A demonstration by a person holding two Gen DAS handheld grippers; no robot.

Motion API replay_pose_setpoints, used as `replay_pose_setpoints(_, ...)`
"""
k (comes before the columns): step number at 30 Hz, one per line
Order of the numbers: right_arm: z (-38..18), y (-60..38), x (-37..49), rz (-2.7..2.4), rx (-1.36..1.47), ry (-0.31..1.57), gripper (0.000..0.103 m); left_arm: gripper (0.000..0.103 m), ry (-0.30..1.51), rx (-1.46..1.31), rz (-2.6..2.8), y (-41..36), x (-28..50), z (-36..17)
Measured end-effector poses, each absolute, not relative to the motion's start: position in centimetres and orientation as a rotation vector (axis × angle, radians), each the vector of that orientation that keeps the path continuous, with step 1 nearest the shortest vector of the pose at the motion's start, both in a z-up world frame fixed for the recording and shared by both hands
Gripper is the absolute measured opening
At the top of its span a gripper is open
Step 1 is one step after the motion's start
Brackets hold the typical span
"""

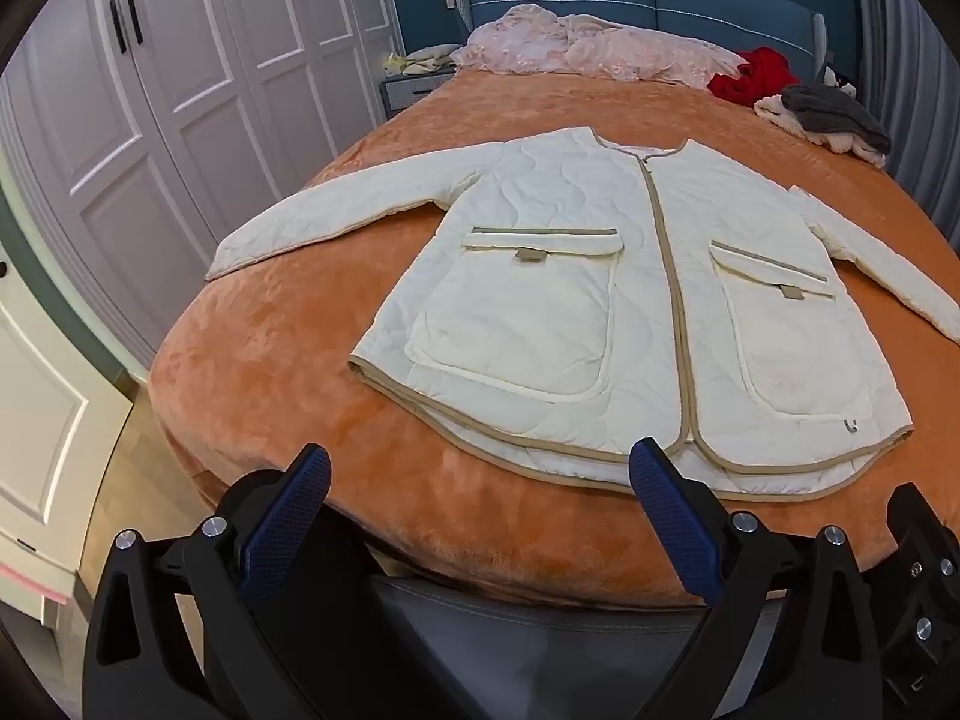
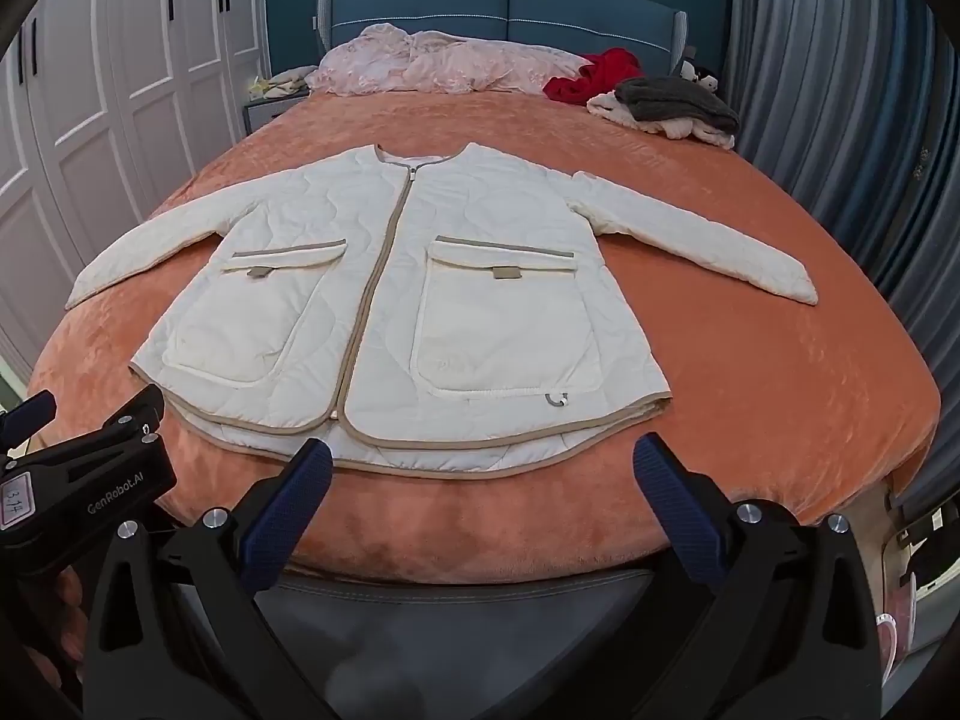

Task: Fold large clothes

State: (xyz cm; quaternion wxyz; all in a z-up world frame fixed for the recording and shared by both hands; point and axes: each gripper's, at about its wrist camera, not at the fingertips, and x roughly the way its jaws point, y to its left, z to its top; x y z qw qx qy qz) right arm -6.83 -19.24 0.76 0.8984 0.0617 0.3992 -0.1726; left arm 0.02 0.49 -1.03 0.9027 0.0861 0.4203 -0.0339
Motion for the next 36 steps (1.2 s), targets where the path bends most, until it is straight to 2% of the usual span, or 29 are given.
replay_pose_setpoints(36, 0.50, -18.94, -6.75, -0.355, 0.124, 0.827, 0.098, 0.097, 0.882, 0.171, -0.066, 0.54, 0.47, -0.97)
